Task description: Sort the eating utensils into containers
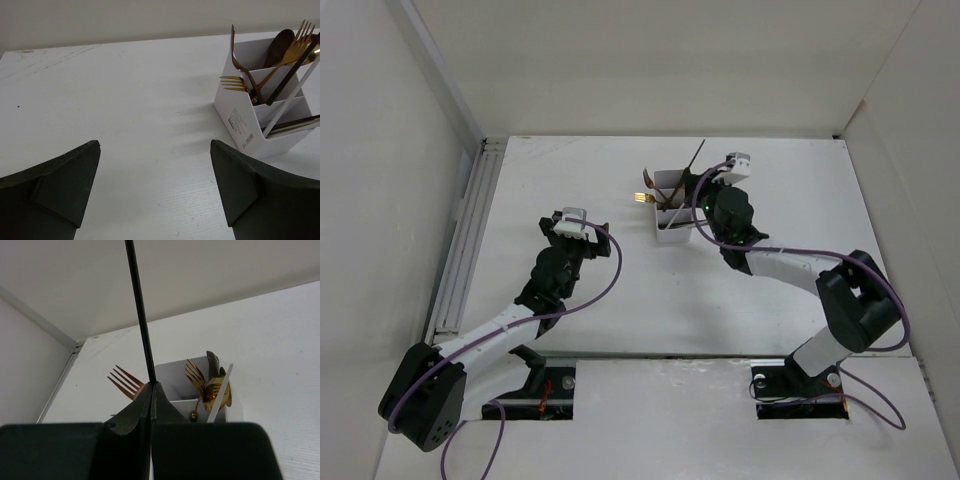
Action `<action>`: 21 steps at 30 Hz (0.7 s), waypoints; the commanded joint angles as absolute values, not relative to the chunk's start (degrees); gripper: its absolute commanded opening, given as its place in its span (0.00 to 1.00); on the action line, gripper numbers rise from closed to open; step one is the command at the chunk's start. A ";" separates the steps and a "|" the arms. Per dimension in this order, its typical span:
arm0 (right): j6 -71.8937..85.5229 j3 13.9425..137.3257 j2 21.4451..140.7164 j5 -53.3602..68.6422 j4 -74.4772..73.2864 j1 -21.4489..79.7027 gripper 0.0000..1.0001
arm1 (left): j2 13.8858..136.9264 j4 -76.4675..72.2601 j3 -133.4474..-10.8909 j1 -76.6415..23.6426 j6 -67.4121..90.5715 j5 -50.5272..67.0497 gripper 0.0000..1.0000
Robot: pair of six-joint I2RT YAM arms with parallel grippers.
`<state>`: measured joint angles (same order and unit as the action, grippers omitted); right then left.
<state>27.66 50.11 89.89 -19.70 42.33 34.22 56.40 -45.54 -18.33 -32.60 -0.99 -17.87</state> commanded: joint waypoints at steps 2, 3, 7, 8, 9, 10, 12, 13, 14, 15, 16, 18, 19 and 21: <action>26.98 47.64 89.04 -20.83 46.59 34.80 0.00 | 55.46 -47.29 -17.84 -32.87 -0.79 -18.28 0.90; 26.98 47.64 89.03 -20.83 46.58 34.80 0.00 | 55.46 -47.29 -17.84 -32.87 -0.79 -18.28 0.90; 26.98 46.41 88.51 -20.83 46.58 34.80 0.00 | 55.46 -47.29 -18.37 -32.87 -0.79 -18.28 0.90; 26.98 45.88 88.51 -20.83 46.06 35.41 0.00 | 55.46 -47.29 -18.37 -32.87 -0.79 -18.28 0.90; 26.98 45.88 88.51 -20.83 46.05 35.42 0.00 | 55.46 -47.29 -18.37 -32.87 -0.79 -18.28 0.90; 27.50 45.88 88.51 -21.35 46.05 35.42 0.00 | 55.46 -47.29 -18.37 -32.87 -0.79 -18.28 0.90; 27.51 45.88 89.11 -21.36 46.05 35.42 0.00 | 55.46 -47.29 -18.37 -32.87 -0.79 -18.28 0.90; 27.51 45.88 89.90 -21.36 46.05 35.42 0.00 | 55.46 -47.29 -18.37 -32.87 -0.79 -18.28 0.90; 27.51 45.88 90.43 -21.36 46.05 35.42 0.00 | 55.46 -47.29 -18.37 -32.87 -0.79 -18.28 0.90; 27.51 46.40 90.96 -21.36 46.05 35.42 0.00 | 55.46 -47.29 -18.37 -32.87 -0.79 -18.28 0.90; 27.51 46.41 91.58 -21.36 46.05 35.42 0.00 | 55.46 -47.29 -18.37 -32.87 -0.79 -18.28 0.90; 27.51 46.41 92.46 -20.75 46.05 35.94 0.00 | 55.46 -47.29 -18.37 -32.87 -0.79 -18.28 0.90; 27.51 46.41 92.46 -20.74 46.05 35.95 0.00 | 55.46 -47.29 -18.37 -32.87 -0.79 -18.28 0.90; 27.51 46.41 92.46 -19.95 45.53 35.95 0.00 | 55.46 -47.29 -18.37 -32.87 -0.79 -18.28 0.90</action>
<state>27.44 45.95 92.42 -20.53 42.85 35.09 56.40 -45.54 -18.33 -32.60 -0.99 -17.87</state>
